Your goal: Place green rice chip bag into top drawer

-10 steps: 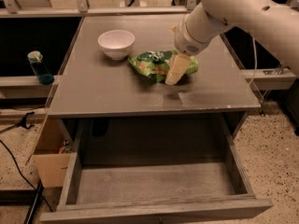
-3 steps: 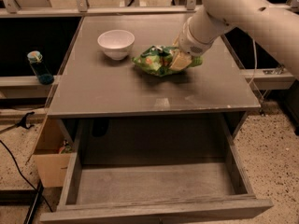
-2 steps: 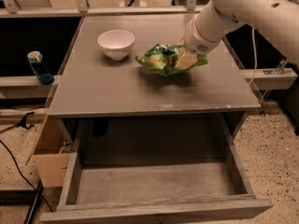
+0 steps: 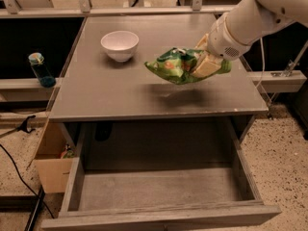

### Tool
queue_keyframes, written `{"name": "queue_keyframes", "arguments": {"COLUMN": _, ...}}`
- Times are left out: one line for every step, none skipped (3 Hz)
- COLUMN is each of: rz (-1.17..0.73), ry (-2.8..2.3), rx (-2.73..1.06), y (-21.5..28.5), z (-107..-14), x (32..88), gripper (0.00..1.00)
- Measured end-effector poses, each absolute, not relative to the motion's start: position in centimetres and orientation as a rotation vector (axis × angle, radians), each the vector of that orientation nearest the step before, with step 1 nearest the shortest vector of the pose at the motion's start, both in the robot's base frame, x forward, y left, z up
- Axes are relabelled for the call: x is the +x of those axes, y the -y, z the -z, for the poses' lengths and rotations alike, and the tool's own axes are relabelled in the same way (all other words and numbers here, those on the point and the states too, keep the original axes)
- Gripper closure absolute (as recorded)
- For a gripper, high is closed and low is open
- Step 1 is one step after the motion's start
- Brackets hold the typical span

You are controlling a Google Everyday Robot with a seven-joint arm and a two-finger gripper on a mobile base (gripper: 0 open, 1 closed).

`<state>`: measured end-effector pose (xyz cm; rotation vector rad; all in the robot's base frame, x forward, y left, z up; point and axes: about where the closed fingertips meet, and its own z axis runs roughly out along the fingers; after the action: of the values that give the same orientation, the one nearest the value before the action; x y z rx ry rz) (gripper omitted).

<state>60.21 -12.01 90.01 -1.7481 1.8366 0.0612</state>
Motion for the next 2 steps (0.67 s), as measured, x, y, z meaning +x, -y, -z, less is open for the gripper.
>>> {"name": "queue_keyframes", "arguments": {"rz": -0.064, "ry": -1.836, "rx": -1.751, "y": 12.0, "z": -90.0, "x": 60.2, "gripper": 1.0}}
{"name": "queue_keyframes", "arguments": {"rz": -0.083, "ry": -1.859, "rx": -1.735, "y": 12.9, "z": -91.1, "x": 58.6, "gripper": 1.0}}
